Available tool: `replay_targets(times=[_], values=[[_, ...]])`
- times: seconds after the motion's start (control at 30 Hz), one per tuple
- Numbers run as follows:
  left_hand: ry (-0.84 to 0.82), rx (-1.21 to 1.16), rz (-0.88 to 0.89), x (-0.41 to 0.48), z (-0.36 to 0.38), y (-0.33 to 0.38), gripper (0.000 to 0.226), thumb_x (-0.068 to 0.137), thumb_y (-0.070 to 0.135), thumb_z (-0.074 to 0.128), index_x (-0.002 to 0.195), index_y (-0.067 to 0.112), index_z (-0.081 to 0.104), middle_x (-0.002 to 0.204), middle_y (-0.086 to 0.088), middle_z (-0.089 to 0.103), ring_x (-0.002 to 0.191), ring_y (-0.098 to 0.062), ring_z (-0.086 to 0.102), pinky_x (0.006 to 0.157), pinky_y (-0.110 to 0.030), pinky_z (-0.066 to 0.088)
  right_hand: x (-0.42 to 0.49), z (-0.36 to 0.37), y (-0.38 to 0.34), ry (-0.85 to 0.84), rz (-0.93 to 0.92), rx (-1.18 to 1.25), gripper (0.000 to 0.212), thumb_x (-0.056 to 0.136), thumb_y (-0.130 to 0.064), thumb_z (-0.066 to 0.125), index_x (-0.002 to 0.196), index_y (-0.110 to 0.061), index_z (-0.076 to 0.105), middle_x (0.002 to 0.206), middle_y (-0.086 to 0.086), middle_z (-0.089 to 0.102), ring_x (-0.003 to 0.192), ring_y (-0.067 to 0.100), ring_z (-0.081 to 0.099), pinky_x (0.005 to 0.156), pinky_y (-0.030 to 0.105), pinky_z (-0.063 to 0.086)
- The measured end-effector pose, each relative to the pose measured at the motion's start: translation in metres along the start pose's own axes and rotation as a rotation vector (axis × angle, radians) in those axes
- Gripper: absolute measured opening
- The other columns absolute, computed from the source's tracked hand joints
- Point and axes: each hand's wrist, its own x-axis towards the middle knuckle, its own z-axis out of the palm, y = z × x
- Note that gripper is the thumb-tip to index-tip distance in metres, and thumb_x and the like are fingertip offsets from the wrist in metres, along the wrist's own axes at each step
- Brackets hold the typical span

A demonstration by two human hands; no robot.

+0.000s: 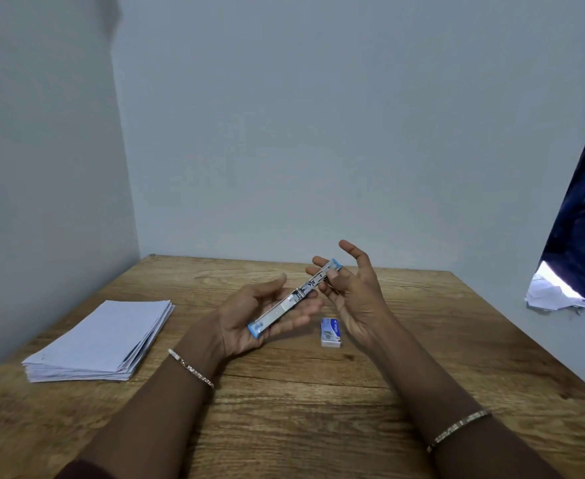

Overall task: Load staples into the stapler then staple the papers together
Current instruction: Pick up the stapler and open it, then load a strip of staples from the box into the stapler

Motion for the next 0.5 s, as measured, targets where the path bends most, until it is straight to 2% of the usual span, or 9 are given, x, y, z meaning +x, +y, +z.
replay_targets(times=[0.1, 0.17, 0.23, 0.3, 0.37, 0.43, 0.47, 0.5], values=[[0.024, 0.157, -0.053, 0.004, 0.001, -0.006, 0.043, 0.091, 0.027, 0.054, 0.106, -0.007, 0.075, 0.105, -0.021, 0.076, 0.077, -0.026, 0.077, 0.062, -0.032, 0.064, -0.001, 0.002, 0.004, -0.087, 0.047, -0.014, 0.046, 0.101, 0.009, 0.045, 0.134, -0.022, 0.049, 0.109, 0.018, 0.076, 0.104, 0.032, 0.074, 0.081, 0.044, 0.063], [0.069, 0.189, -0.045, 0.009, 0.001, -0.008, 0.040, 0.094, 0.027, 0.052, 0.098, -0.003, 0.078, 0.086, -0.015, 0.076, 0.056, -0.020, 0.071, 0.046, -0.026, 0.058, -0.002, 0.005, 0.007, -0.119, 0.044, -0.067, 0.041, 0.101, 0.006, 0.050, 0.132, -0.020, 0.050, 0.111, 0.019, 0.075, 0.104, 0.036, 0.074, 0.085, 0.050, 0.062], [0.118, 0.210, 0.009, 0.012, 0.002, -0.010, 0.041, 0.101, 0.027, 0.046, 0.101, -0.001, 0.076, 0.071, -0.009, 0.068, 0.045, -0.014, 0.061, 0.037, -0.020, 0.050, -0.003, 0.007, 0.010, -0.085, -0.014, -0.247, 0.034, 0.099, 0.000, 0.057, 0.127, -0.020, 0.054, 0.106, 0.017, 0.077, 0.101, 0.036, 0.074, 0.090, 0.051, 0.060], [0.162, 0.241, 0.083, 0.014, 0.003, -0.011, 0.036, 0.104, 0.026, 0.041, 0.103, 0.001, 0.067, 0.065, -0.006, 0.060, 0.042, -0.011, 0.053, 0.034, -0.018, 0.042, -0.004, 0.008, 0.014, -0.013, -0.149, -0.631, 0.030, 0.096, -0.007, 0.064, 0.120, -0.024, 0.061, 0.098, 0.006, 0.079, 0.094, 0.019, 0.076, 0.092, 0.044, 0.060], [0.191, 0.262, 0.133, 0.014, 0.002, -0.011, 0.032, 0.106, 0.027, 0.038, 0.098, 0.005, 0.061, 0.063, -0.005, 0.056, 0.041, -0.010, 0.048, 0.034, -0.017, 0.037, -0.008, 0.012, 0.018, 0.010, -0.259, -0.853, 0.035, 0.095, -0.006, 0.063, 0.125, -0.025, 0.065, 0.106, -0.002, 0.077, 0.097, 0.001, 0.072, 0.092, 0.032, 0.060], [0.207, 0.262, 0.150, 0.014, 0.003, -0.012, 0.032, 0.107, 0.026, 0.036, 0.093, 0.007, 0.057, 0.061, -0.004, 0.055, 0.040, -0.009, 0.046, 0.033, -0.017, 0.034, -0.012, 0.019, 0.022, 0.005, -0.309, -0.945, 0.043, 0.097, -0.005, 0.057, 0.135, -0.024, 0.063, 0.115, -0.001, 0.075, 0.100, 0.000, 0.069, 0.088, 0.013, 0.054], [0.211, 0.256, 0.153, 0.013, 0.004, -0.012, 0.032, 0.107, 0.026, 0.035, 0.092, 0.008, 0.056, 0.060, -0.004, 0.054, 0.038, -0.009, 0.045, 0.032, -0.016, 0.034, -0.013, 0.021, 0.024, 0.009, -0.340, -1.026, 0.045, 0.098, -0.005, 0.054, 0.139, -0.025, 0.061, 0.111, 0.000, 0.076, 0.091, 0.002, 0.068, 0.078, 0.006, 0.048], [0.216, 0.246, 0.155, 0.013, 0.005, -0.013, 0.032, 0.107, 0.026, 0.034, 0.090, 0.008, 0.055, 0.060, -0.004, 0.054, 0.037, -0.009, 0.045, 0.032, -0.016, 0.033, -0.014, 0.023, 0.025, 0.007, -0.367, -1.111, 0.046, 0.099, -0.006, 0.052, 0.140, -0.025, 0.059, 0.103, 0.002, 0.077, 0.081, 0.005, 0.066, 0.068, 0.007, 0.045]])
